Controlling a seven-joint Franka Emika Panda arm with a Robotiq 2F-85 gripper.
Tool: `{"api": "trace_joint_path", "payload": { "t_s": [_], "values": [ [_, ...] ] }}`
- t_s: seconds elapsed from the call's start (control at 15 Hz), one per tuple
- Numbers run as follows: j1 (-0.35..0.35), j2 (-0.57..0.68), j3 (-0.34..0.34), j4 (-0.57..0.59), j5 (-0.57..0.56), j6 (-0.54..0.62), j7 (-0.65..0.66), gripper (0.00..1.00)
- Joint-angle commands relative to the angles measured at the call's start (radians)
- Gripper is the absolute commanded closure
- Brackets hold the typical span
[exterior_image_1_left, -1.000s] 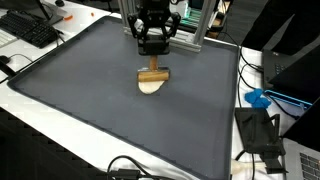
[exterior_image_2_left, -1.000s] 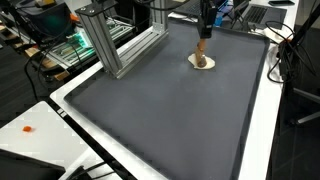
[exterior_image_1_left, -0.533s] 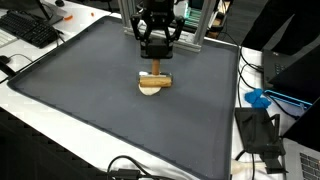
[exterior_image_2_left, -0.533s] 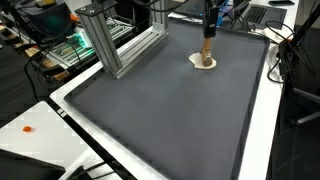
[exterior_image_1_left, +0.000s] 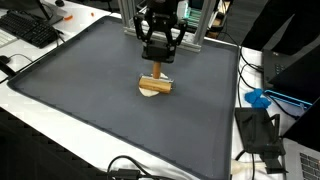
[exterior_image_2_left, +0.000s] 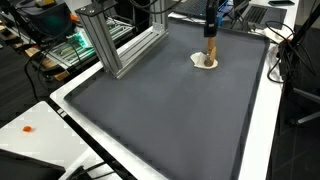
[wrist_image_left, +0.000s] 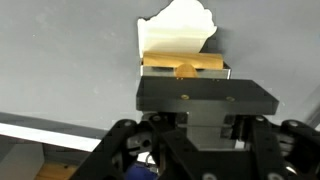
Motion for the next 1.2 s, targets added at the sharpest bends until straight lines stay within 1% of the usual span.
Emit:
{"api": "trace_joint_path", "payload": {
  "t_s": [0.0, 0.13, 0.4, 0.67, 0.8, 0.87, 1.07, 1.13],
  "values": [
    [0.053, 0.045, -0.052, -0.011, -0.078, 0.038, 0.205, 0.66],
    [0.066, 0.047, -0.062, -0.006, -0.102, 0.041, 0.278, 0.66],
    [0.080, 0.050, -0.081, 0.002, -0.131, 0.065, 0.361, 0.66],
    [0.087, 0.057, -0.099, 0.004, -0.146, 0.114, 0.402, 0.66],
    [0.090, 0.056, -0.107, 0.007, -0.142, 0.120, 0.408, 0.66],
    [0.092, 0.052, -0.112, 0.009, -0.142, 0.113, 0.407, 0.66],
    [0.085, 0.025, -0.092, 0.012, -0.098, 0.059, 0.367, 0.66],
    [0.088, 0.017, -0.094, 0.015, -0.099, 0.040, 0.378, 0.66]
  ]
}}
